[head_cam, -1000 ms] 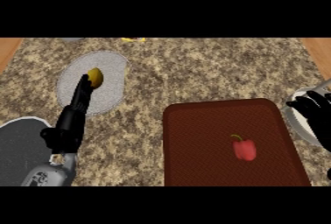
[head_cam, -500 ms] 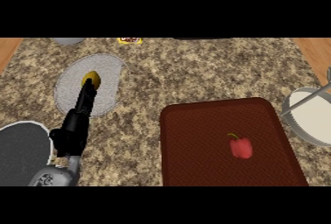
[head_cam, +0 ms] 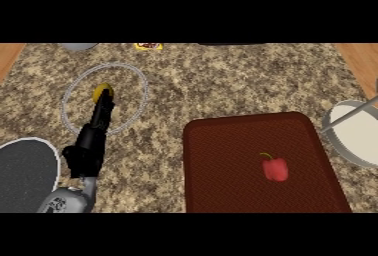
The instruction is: Pick the bell pepper from the tray and place it in the tiered basket
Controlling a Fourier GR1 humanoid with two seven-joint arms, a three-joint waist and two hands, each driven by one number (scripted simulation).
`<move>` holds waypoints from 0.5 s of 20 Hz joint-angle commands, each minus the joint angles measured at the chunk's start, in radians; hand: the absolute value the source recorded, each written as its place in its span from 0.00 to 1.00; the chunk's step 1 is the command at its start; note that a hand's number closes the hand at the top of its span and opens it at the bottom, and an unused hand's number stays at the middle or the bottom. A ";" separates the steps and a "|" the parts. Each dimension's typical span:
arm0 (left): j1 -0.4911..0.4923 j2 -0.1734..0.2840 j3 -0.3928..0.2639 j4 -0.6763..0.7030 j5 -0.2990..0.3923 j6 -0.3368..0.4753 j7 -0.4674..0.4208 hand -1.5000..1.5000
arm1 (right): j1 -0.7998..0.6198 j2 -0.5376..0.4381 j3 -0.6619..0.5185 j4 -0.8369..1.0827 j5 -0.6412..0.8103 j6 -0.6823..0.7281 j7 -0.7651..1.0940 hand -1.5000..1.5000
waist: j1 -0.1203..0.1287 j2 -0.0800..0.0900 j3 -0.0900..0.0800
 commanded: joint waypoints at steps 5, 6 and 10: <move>-0.020 -0.017 0.016 -0.013 -0.020 -0.028 0.036 0.50 | 0.176 0.118 0.042 -0.207 0.312 -0.008 -0.097 0.00 | 0.027 0.006 -0.002; 0.000 -0.008 0.004 -0.068 -0.029 -0.033 0.058 0.50 | 0.185 0.145 0.074 -0.244 0.327 -0.026 -0.071 0.00 | 0.029 0.005 -0.002; -0.016 -0.043 0.031 0.014 -0.038 -0.057 -0.002 0.50 | 0.145 0.148 0.086 -0.279 0.342 0.015 -0.003 0.00 | 0.031 0.007 -0.003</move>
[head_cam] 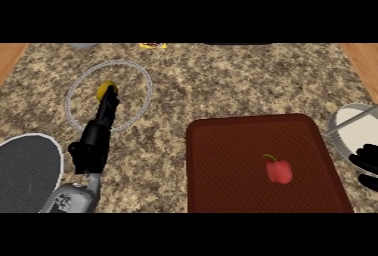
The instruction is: Pick the bell pepper from the tray and place it in the tiered basket
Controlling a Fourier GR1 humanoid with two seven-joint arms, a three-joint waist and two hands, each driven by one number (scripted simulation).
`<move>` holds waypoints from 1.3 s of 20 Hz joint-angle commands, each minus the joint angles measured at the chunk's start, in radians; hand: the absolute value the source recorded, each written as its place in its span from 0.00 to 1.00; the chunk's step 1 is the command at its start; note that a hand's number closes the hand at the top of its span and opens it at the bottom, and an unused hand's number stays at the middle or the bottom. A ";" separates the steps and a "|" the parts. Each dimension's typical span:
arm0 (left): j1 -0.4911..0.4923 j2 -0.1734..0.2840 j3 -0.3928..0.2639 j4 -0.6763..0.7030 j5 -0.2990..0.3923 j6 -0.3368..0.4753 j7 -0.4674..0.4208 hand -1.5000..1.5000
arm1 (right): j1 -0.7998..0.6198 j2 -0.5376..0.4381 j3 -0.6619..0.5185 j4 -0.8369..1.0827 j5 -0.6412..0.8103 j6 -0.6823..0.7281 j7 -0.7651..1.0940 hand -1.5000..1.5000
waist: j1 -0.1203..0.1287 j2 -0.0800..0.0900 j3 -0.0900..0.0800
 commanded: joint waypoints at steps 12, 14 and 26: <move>-0.037 -0.046 0.028 -0.023 -0.075 -0.010 0.070 0.50 | 0.143 0.042 0.105 -0.080 0.371 0.003 -0.067 0.00 | 0.002 0.000 0.000; -0.019 -0.027 0.048 -0.053 -0.067 -0.042 0.083 0.50 | 0.119 0.043 0.053 -0.100 0.343 0.042 -0.039 0.00 | 0.004 0.000 0.000; 0.051 -0.090 0.065 0.036 -0.093 -0.076 -0.064 0.50 | 0.142 0.058 0.181 -0.002 0.632 -0.159 -0.224 0.00 | 0.002 0.001 0.000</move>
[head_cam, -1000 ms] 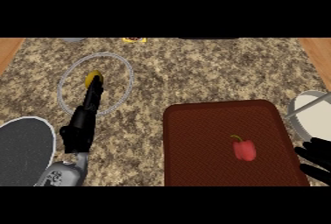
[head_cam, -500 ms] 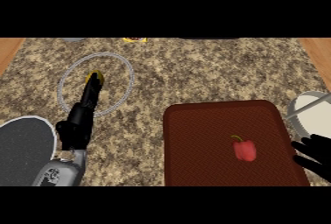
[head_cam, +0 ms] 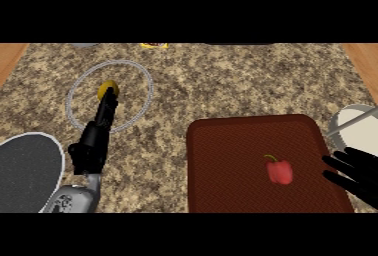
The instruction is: Pick the bell pepper from the tray and place it in the tiered basket
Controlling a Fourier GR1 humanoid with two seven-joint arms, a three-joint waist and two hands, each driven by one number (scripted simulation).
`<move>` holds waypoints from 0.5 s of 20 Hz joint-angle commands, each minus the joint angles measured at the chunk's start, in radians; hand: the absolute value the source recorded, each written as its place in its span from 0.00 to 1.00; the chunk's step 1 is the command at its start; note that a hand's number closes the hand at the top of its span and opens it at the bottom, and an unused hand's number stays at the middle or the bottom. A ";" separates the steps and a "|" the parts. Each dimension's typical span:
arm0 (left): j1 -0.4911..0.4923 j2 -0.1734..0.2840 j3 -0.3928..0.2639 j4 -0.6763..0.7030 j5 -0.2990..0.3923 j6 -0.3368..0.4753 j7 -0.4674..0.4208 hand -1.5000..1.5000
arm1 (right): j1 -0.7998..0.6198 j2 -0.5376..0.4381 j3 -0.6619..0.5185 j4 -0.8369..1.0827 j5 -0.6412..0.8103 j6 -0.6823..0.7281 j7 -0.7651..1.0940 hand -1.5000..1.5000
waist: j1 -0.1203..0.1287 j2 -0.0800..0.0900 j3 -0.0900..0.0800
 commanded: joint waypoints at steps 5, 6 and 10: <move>0.000 0.009 0.030 -0.069 -0.006 -0.028 0.057 0.50 | -0.013 0.050 0.127 0.064 0.223 -0.162 -0.113 0.00 | 0.005 0.000 0.000; -0.074 -0.032 0.030 0.039 -0.032 -0.014 0.033 0.50 | -0.008 0.059 0.085 0.028 0.186 -0.109 -0.115 0.00 | -0.002 0.000 0.000; -0.028 -0.015 0.040 -0.037 -0.030 -0.040 0.069 0.50 | -0.021 0.093 0.055 0.090 0.235 -0.139 -0.114 0.00 | 0.000 0.000 0.000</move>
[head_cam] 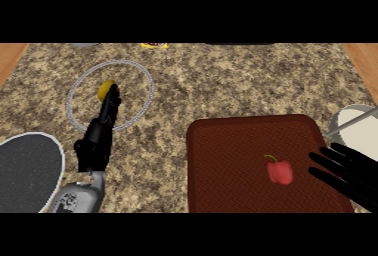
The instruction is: Pick the bell pepper from the tray and place it in the tiered basket
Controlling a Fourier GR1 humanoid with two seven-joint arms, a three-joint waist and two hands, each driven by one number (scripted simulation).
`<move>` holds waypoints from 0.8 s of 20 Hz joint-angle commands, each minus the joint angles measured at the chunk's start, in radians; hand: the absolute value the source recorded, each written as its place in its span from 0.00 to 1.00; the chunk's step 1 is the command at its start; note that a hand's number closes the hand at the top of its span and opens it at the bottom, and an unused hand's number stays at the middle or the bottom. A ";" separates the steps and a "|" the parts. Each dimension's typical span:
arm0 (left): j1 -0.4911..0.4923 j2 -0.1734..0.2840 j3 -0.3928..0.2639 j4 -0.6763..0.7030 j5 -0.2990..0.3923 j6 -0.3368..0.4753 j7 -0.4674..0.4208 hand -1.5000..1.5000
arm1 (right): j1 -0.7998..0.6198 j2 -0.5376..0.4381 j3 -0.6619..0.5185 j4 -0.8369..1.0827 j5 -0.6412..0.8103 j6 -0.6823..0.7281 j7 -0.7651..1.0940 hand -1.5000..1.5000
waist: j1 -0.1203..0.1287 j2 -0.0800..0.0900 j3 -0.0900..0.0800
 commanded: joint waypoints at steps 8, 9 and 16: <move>0.067 -0.014 0.027 -0.040 -0.006 -0.053 -0.036 0.50 | -0.102 0.087 0.003 0.129 0.092 0.053 0.008 0.00 | 0.002 0.000 0.000; 0.011 -0.022 0.042 0.045 -0.015 -0.052 -0.065 0.50 | -0.132 0.106 0.030 0.188 0.113 0.030 0.005 0.00 | 0.001 0.001 0.000; -0.038 -0.019 0.080 0.036 -0.018 -0.065 0.004 0.50 | -0.122 0.093 -0.009 0.347 0.113 -0.079 -0.154 0.00 | 0.000 0.001 0.000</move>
